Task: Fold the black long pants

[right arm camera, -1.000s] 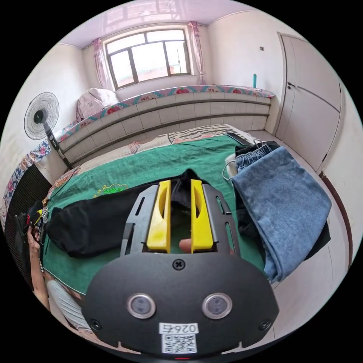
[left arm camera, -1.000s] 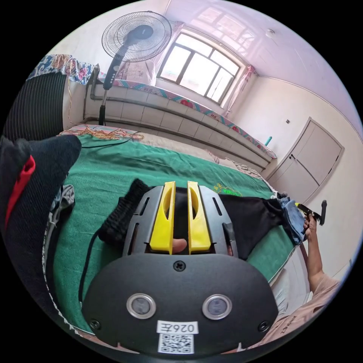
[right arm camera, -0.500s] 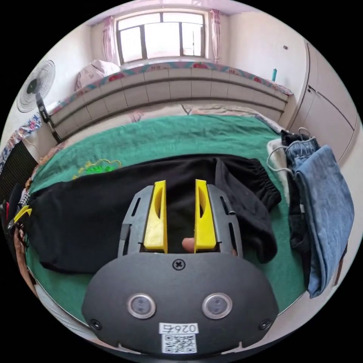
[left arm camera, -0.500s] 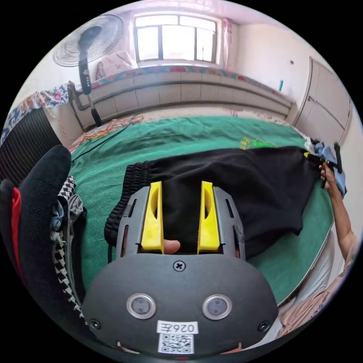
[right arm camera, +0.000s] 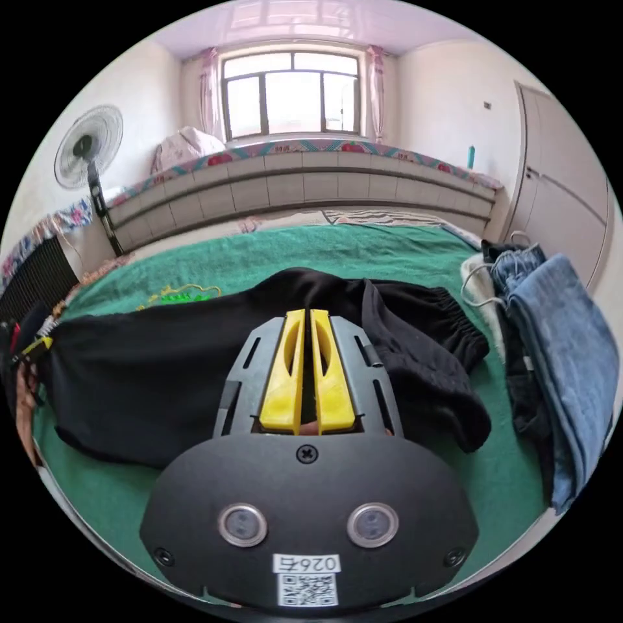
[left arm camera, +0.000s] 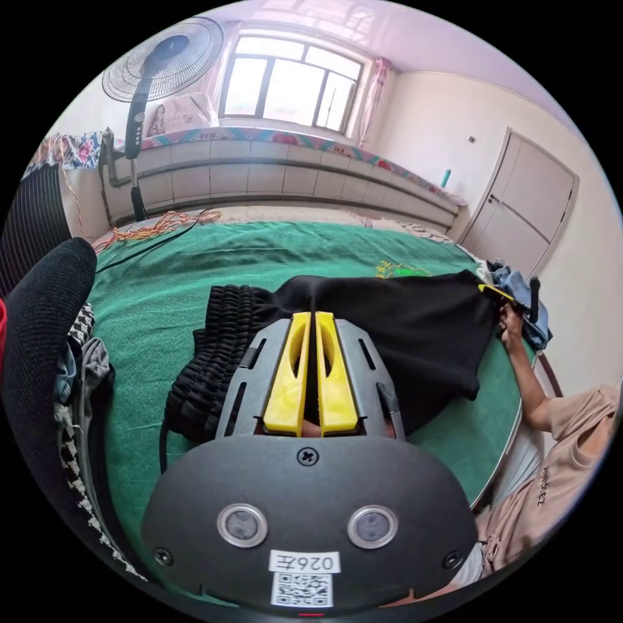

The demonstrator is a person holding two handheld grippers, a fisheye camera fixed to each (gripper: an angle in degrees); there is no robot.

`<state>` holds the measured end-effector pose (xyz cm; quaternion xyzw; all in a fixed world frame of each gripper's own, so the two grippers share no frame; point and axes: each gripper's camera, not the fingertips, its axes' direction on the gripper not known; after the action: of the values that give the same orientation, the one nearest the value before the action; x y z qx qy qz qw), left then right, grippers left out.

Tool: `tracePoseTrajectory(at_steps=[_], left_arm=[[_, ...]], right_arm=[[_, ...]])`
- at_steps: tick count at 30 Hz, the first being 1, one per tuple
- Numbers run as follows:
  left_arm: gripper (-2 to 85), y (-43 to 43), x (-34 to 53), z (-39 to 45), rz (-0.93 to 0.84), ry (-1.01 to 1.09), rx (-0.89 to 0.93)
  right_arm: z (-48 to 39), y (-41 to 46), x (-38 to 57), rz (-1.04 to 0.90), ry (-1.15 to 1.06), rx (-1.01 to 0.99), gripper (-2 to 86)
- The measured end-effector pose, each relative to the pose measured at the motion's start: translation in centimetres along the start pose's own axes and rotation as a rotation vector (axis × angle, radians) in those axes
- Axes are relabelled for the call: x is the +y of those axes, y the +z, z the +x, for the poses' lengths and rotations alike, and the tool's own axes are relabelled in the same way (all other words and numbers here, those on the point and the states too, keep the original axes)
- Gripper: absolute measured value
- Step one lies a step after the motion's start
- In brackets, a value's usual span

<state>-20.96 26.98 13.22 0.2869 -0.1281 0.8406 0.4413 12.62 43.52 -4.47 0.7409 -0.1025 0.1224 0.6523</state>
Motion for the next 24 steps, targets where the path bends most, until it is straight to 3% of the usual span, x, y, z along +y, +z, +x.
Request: tracePoseTrajectory(at_steps=[7, 12, 15, 19, 24], left_arm=[[-0.5, -1.0, 1.3, -1.6, 0.098, 0.027, 0.199], [-0.5, -3.3, 3.2, -1.4, 0.054, 0.318, 0.530], [-0.5, -3.7, 4.4, -1.1, -0.006, 0.435, 0.597], [-0.5, -2.8, 6.2, -1.3, -0.109, 0.440, 0.667], [-0.5, -1.9, 10.3, 0.1, -0.349, 0.459, 0.622]], right_arm=[[10.2, -12.1, 0.8, 0.175, 0.236, -0.325, -1.5], [11.9, -25.9, 3.9, 0.277, 0.221, -0.489, -1.5], [13.5, -33.7, 7.8, 0.296, 0.194, -0.595, -1.4], [15.9, -40.7, 13.5, 0.164, 0.156, -0.552, -1.5], [17.0, -40.7, 16.6, -0.154, 0.173, -0.359, -1.4]])
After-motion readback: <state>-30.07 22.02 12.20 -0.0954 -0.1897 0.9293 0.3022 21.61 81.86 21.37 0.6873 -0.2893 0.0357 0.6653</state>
